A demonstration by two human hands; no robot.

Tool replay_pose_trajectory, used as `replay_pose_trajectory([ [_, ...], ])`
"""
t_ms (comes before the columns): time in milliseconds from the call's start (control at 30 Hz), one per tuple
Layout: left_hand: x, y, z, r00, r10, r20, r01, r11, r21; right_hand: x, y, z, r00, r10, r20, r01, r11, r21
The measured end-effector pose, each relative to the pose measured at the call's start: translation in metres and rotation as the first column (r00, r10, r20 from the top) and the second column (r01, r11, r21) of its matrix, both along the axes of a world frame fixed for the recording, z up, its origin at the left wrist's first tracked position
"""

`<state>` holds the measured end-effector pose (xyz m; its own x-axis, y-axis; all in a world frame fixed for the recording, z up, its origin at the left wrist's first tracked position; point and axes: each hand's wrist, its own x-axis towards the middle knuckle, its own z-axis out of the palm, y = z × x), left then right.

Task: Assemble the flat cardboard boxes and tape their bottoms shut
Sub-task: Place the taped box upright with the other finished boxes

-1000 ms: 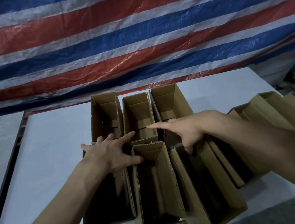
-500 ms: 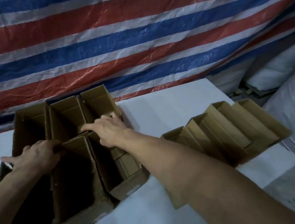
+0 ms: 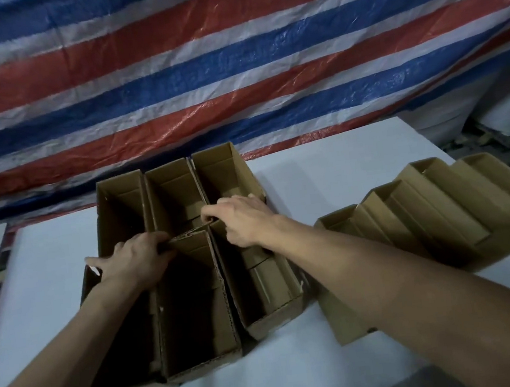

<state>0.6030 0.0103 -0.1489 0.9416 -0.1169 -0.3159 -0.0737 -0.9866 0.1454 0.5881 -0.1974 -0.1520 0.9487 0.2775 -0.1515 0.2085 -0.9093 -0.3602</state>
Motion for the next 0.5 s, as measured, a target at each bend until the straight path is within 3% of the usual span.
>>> replay_pose_trajectory([
  [167,-0.048,-0.003,-0.010,0.998,-0.021,0.055,0.021,1.000,-0.002,-0.043,-0.007,-0.005,0.999,0.048,-0.008,-0.048,0.999,-0.023],
  [500,-0.069,-0.029,0.003,1.000,-0.004,0.005,0.004,0.999,-0.036,-0.066,-0.023,0.014,0.997,-0.056,-0.051,0.054,0.998,-0.032],
])
